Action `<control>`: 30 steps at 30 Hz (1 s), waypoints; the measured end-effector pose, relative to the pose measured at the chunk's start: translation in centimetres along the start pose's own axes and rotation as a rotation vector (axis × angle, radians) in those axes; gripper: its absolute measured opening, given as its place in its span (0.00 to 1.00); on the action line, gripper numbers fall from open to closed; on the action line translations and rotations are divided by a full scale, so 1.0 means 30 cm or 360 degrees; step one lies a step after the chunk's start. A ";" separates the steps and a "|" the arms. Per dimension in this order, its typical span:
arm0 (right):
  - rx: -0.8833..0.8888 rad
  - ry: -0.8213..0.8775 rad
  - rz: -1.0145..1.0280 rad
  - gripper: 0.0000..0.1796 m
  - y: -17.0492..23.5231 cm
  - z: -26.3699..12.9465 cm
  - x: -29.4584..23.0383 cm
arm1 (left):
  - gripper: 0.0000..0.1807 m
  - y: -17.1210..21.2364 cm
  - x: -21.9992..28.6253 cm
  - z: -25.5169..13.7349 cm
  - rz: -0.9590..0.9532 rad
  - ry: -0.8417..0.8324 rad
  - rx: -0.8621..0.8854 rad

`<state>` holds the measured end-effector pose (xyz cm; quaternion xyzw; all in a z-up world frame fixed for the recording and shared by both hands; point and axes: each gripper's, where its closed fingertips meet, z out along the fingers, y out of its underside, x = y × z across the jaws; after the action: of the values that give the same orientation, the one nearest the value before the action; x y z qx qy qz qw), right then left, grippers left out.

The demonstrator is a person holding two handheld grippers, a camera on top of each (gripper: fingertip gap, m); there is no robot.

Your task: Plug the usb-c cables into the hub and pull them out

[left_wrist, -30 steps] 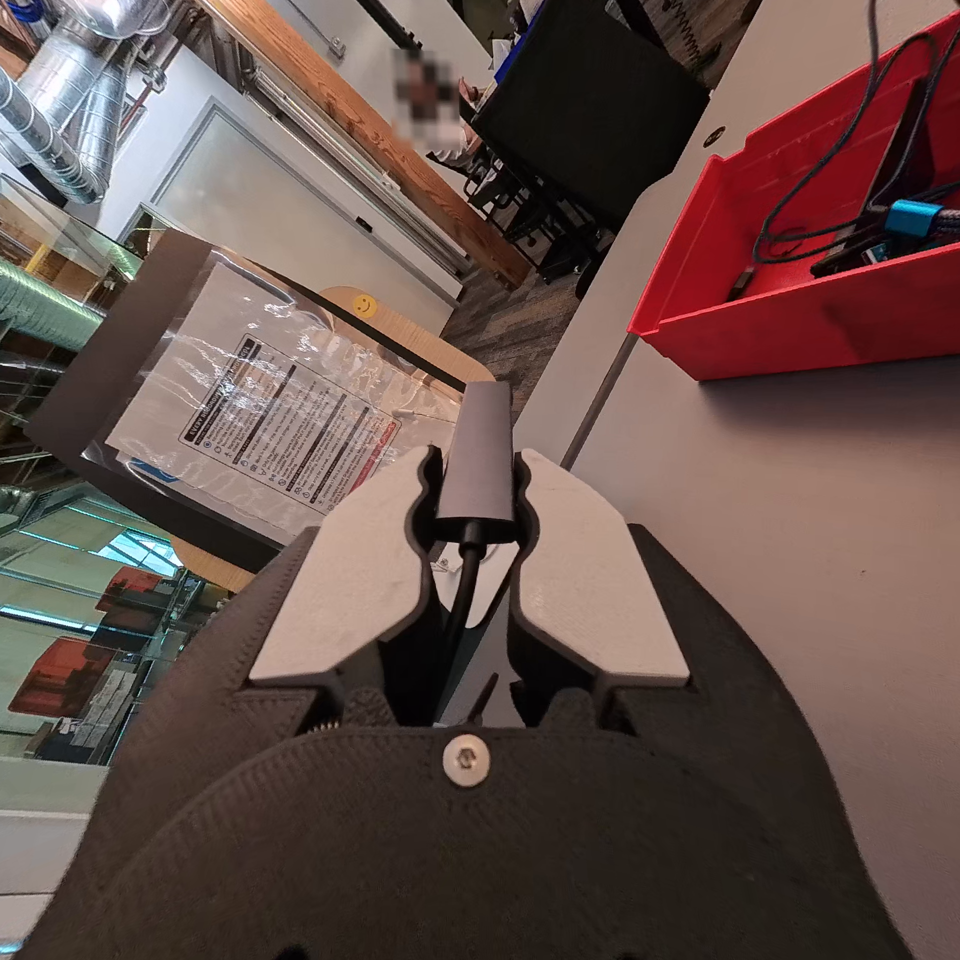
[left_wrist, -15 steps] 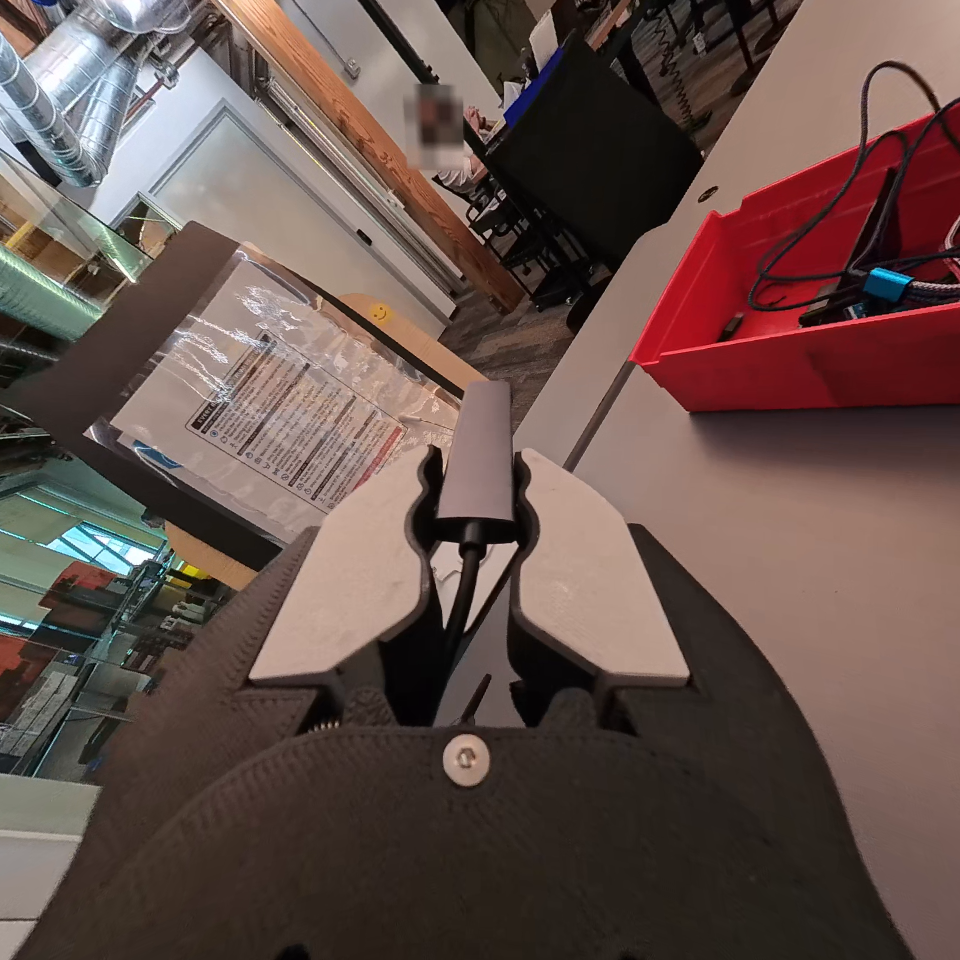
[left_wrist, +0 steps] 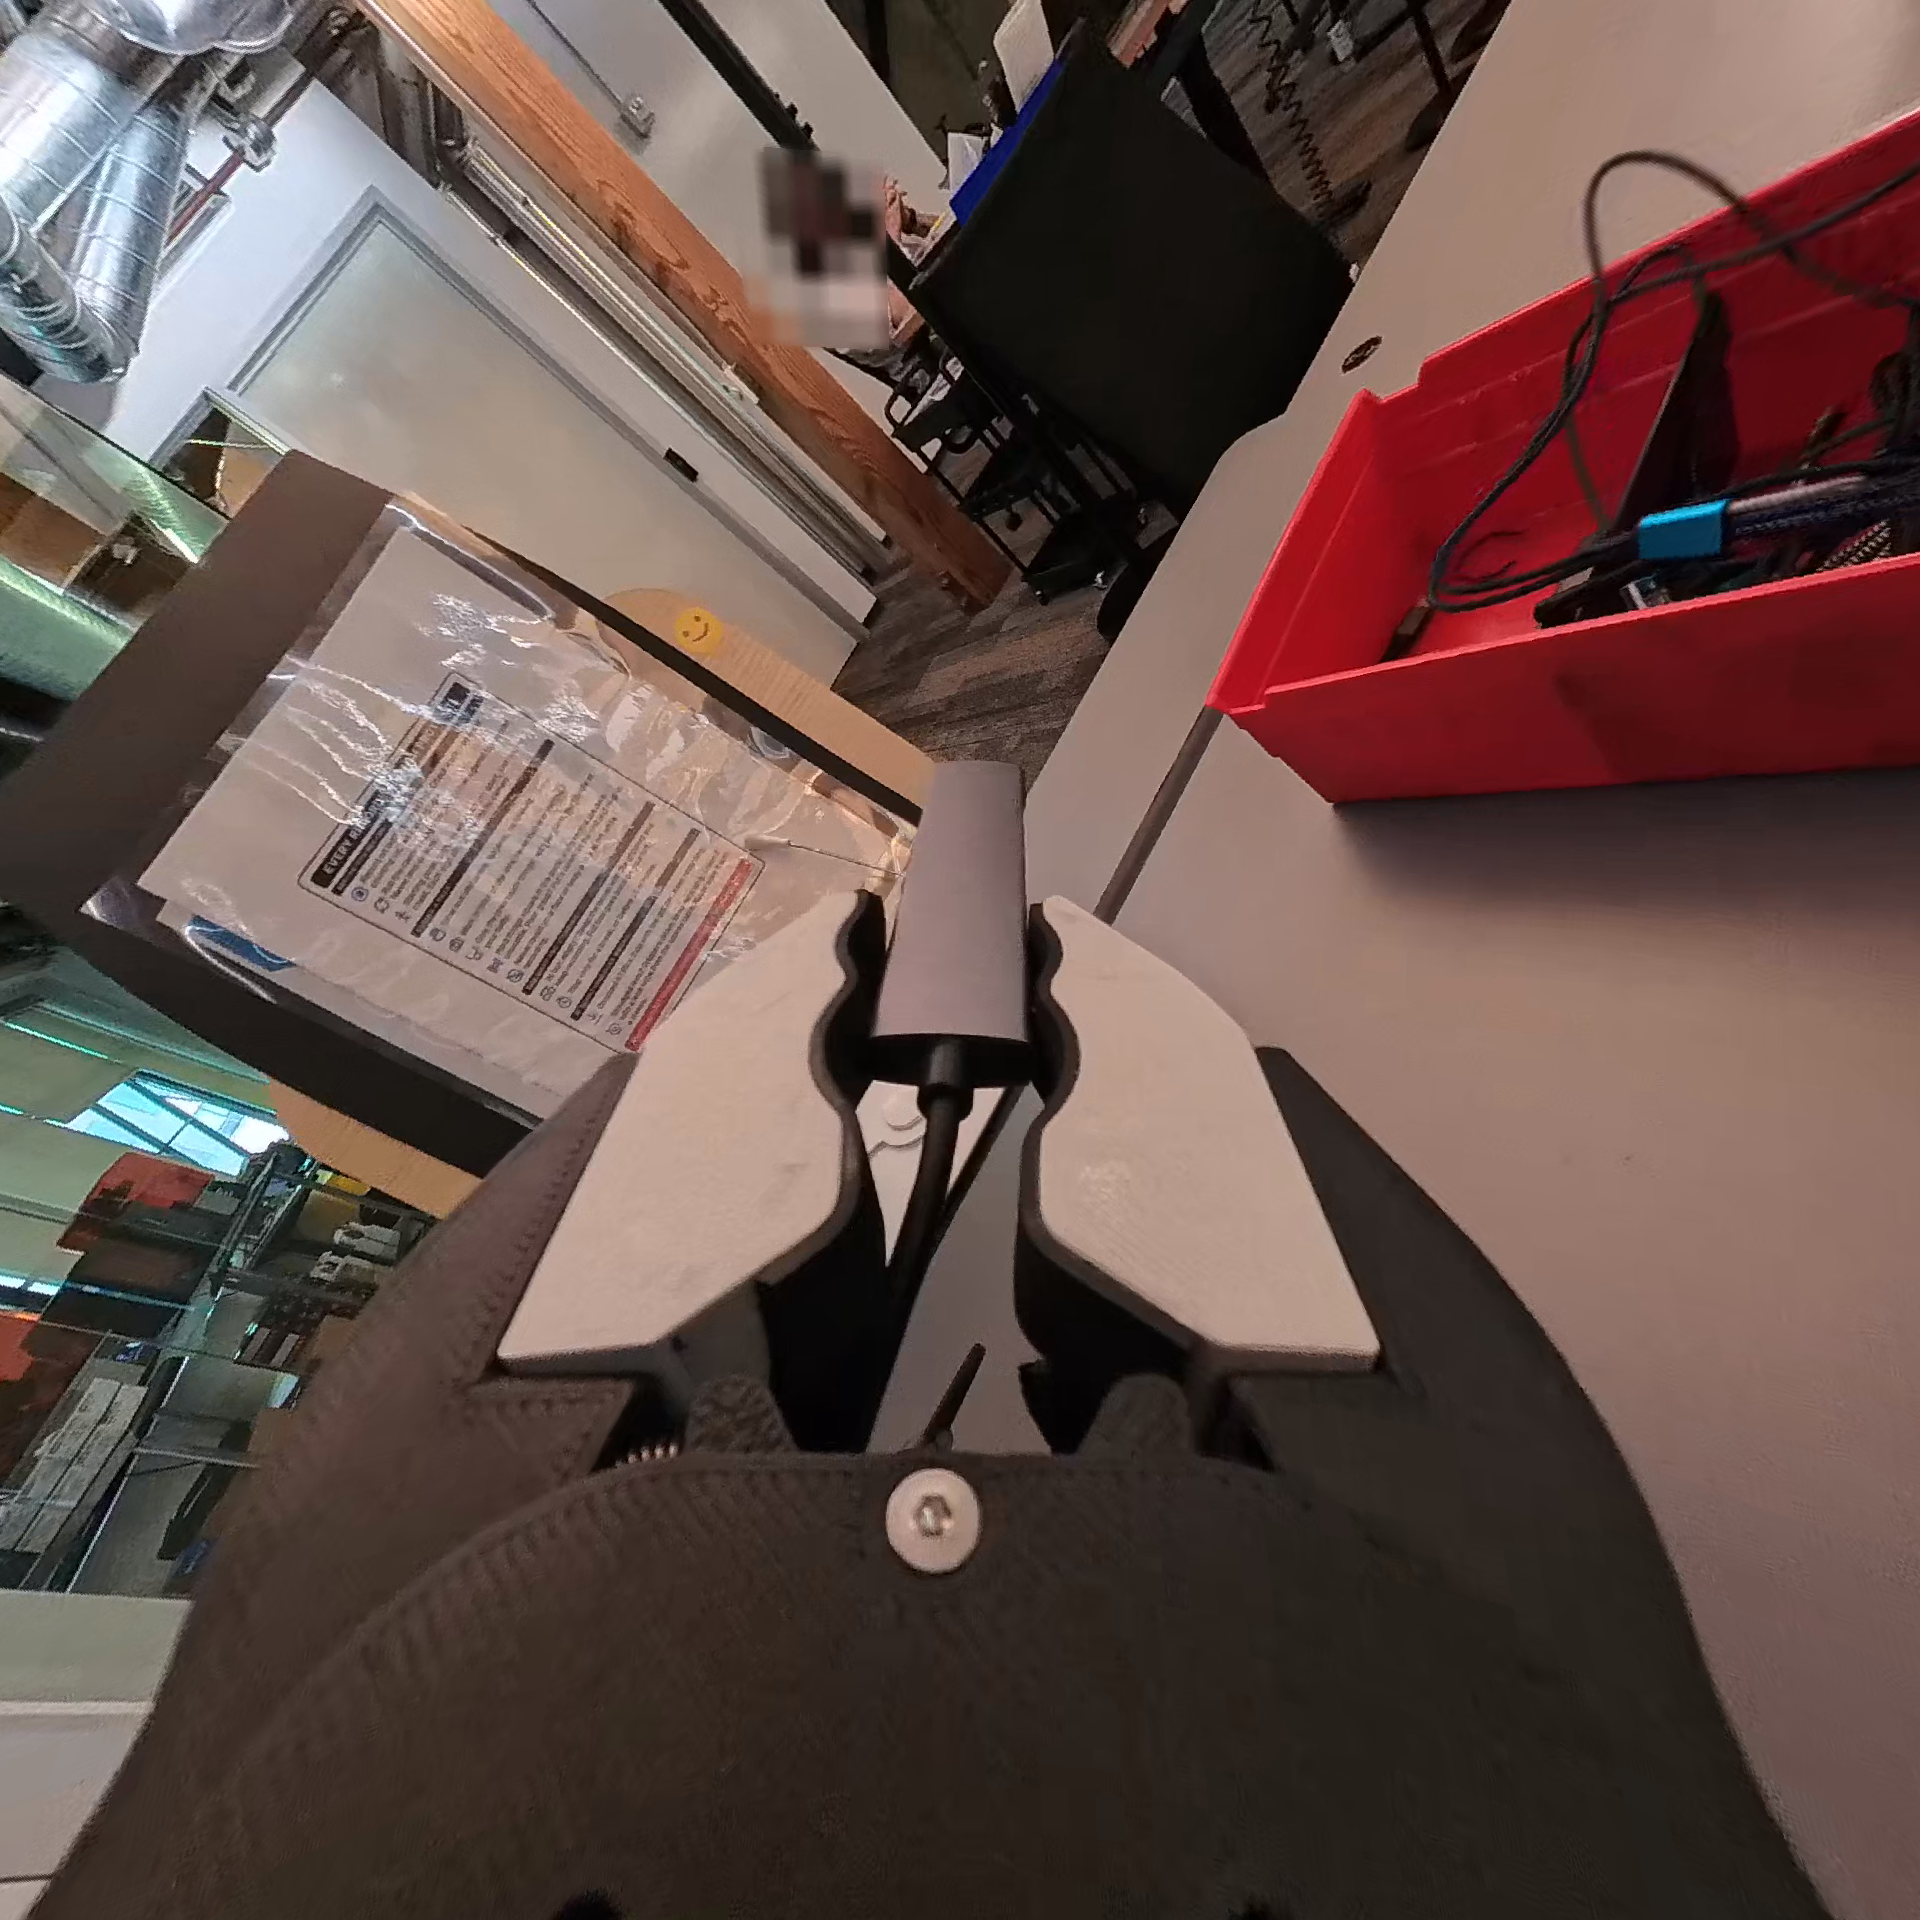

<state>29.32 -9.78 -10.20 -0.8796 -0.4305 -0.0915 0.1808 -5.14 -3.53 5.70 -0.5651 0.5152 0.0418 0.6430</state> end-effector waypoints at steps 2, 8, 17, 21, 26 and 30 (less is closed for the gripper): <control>-0.0094 -0.0146 0.0006 0.00 -0.023 0.081 -0.023 | 0.14 -0.002 0.009 0.001 0.0005 0.0011 -0.0001; -0.0119 -0.0398 0.0074 0.01 -0.049 0.249 -0.113 | 0.14 -0.009 0.026 0.006 0.0002 0.0044 0.0012; 0.0036 -0.0354 0.0122 0.29 -0.055 0.092 -0.071 | 0.14 -0.001 0.015 0.009 -0.0021 0.0045 0.0004; 0.0051 -0.0428 0.0065 0.32 -0.081 -0.044 -0.061 | 0.14 0.007 0.013 0.013 -0.0025 0.0044 -0.0009; 0.0135 -0.0394 0.0037 0.32 -0.159 -0.168 0.016 | 0.14 0.019 0.015 0.023 -0.0024 0.0049 -0.0031; 0.0257 -0.0295 0.0025 0.34 -0.270 -0.135 0.131 | 0.14 0.032 0.020 0.037 -0.0033 0.0061 -0.0046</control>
<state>25.30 -3.99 -3.29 -0.8702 -0.4443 0.0265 0.2112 -4.80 -2.65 4.44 -0.5803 0.5209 0.0318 0.6252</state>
